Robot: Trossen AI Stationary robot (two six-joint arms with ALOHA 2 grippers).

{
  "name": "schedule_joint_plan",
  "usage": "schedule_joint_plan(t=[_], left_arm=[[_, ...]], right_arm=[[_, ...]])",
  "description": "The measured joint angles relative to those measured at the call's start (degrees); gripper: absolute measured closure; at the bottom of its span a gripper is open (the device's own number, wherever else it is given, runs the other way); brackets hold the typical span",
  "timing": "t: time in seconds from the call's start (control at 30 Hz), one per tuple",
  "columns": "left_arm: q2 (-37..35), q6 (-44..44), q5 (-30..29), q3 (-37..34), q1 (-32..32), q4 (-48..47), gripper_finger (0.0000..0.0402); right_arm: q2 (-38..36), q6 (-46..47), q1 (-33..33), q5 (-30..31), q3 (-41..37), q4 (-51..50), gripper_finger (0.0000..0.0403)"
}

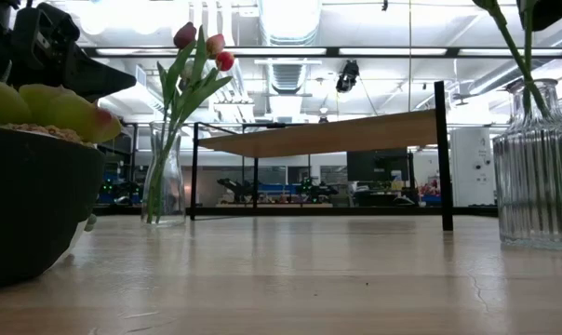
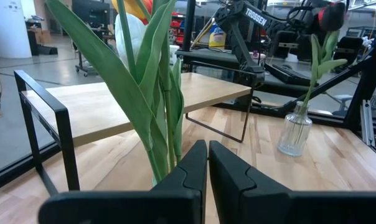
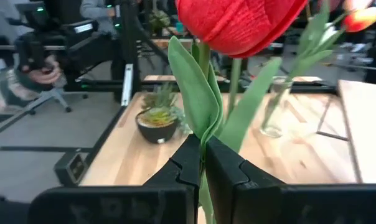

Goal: Pick and place flowers into a vace then onto a shelf
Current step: Put the red tulip into the right transparent vase

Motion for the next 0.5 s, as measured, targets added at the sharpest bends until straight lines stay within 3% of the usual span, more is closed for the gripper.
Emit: schedule_joint_plan(t=[0.2, 0.5], left_arm=[[0.00, 0.00, 0.01, 0.00, 0.00, 0.00, 0.0401], [0.00, 0.00, 0.00, -0.02, 0.00, 0.01, 0.0401]], right_arm=[[0.06, 0.23, 0.00, -1.20, 0.00, 0.09, 0.0361], [-1.26, 2.39, 0.20, -3.59, 2.93, -4.70, 0.0271]])
